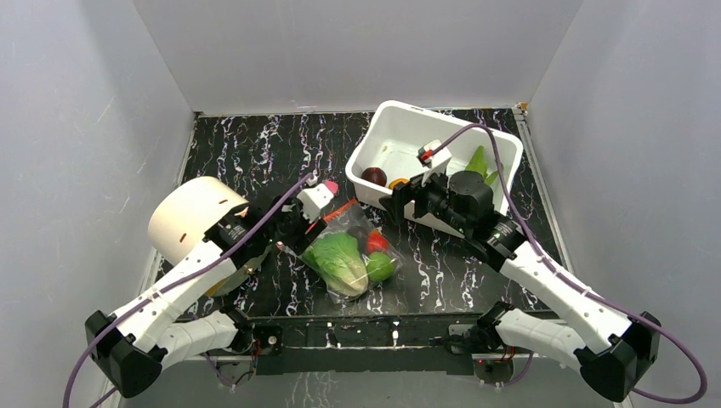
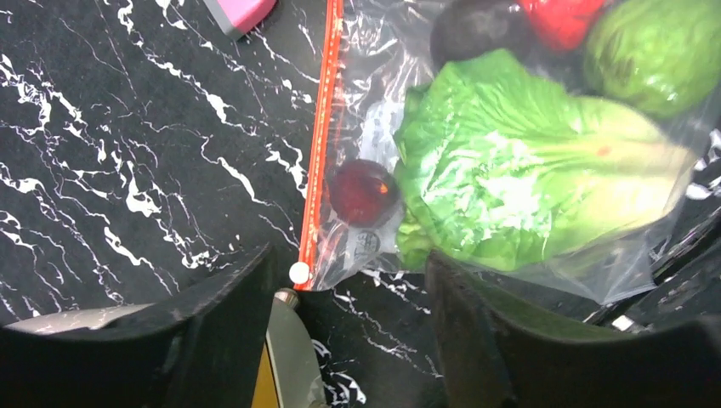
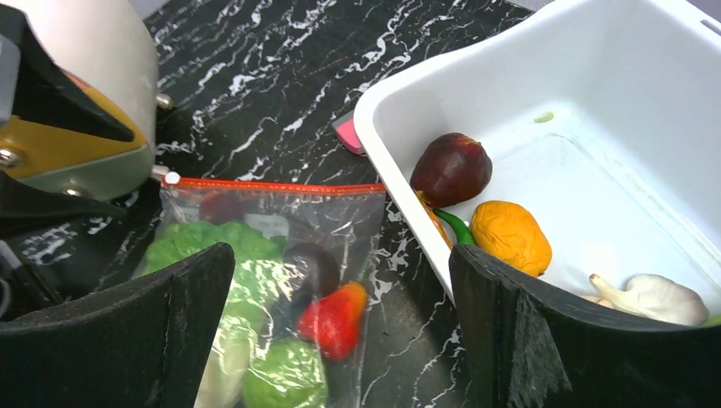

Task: Place the food in the zip-top bag and seal the zipper
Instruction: Place the zipper food storage bag at the center of the board, then reset both arms

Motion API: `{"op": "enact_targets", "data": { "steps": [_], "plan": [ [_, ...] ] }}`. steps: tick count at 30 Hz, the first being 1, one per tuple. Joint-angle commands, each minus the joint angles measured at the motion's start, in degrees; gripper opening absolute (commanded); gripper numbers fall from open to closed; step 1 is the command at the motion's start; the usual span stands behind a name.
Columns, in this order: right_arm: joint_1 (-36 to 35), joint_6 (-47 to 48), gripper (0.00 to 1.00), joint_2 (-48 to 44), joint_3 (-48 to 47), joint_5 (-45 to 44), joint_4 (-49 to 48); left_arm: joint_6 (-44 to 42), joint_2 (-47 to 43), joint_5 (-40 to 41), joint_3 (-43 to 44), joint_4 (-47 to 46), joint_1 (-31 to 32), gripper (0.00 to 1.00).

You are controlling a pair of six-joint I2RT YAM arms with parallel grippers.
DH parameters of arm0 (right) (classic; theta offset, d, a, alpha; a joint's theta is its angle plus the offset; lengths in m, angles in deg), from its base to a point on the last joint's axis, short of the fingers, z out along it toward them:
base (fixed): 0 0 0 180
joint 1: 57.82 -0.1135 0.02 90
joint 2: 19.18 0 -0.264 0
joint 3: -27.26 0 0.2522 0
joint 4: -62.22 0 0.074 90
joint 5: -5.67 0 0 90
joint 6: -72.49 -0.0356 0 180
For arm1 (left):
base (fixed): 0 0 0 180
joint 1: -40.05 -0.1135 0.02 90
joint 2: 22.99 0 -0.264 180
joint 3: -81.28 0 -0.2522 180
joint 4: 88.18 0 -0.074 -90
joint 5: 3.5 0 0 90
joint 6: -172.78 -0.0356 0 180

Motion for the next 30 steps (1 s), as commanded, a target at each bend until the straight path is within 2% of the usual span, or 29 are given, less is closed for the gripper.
{"op": "enact_targets", "data": {
  "steps": [1,2,3,7,16,22,26,30],
  "plan": [
    [0.14,-6.51,0.98,-3.28,-3.15,-1.78,1.52,4.09,0.01,-3.01,5.89,-2.49,-0.20,0.74],
    [0.16,-8.48,0.98,-3.80,-3.37,-3.47,2.16,5.15,0.24,-4.38,6.84,-2.97,-0.20,0.95],
    [0.20,-10.63,0.98,-4.41,-3.68,-5.33,3.14,6.84,0.33,-5.21,7.59,-3.54,-0.20,0.98],
    [0.12,-17.50,0.98,-5.80,-6.50,-12.82,8.35,12.65,0.88,-4.58,10.69,-5.42,-0.20,0.98],
    [0.11,-22.35,0.98,-9.27,-17.02,-24.17,17.90,29.66,0.25,8.84,20.32,-7.03,-0.15,0.98],
    [0.13,-23.24,0.98,-9.38,-21.08,-23.16,20.81,32.68,-3.01,12.60,21.76,-10.45,-0.20,0.98],
    [0.18,-25.39,0.98,-9.45,-20.91,-21.15,21.22,30.54,-6.50,12.06,19.91,-13.59,-0.16,0.98],
    [0.14,-27.36,0.98,-9.90,-19.47,-20.46,21.25,31.87,-7.84,12.04,18.61,-13.48,-0.20,0.98]
  ]
}}
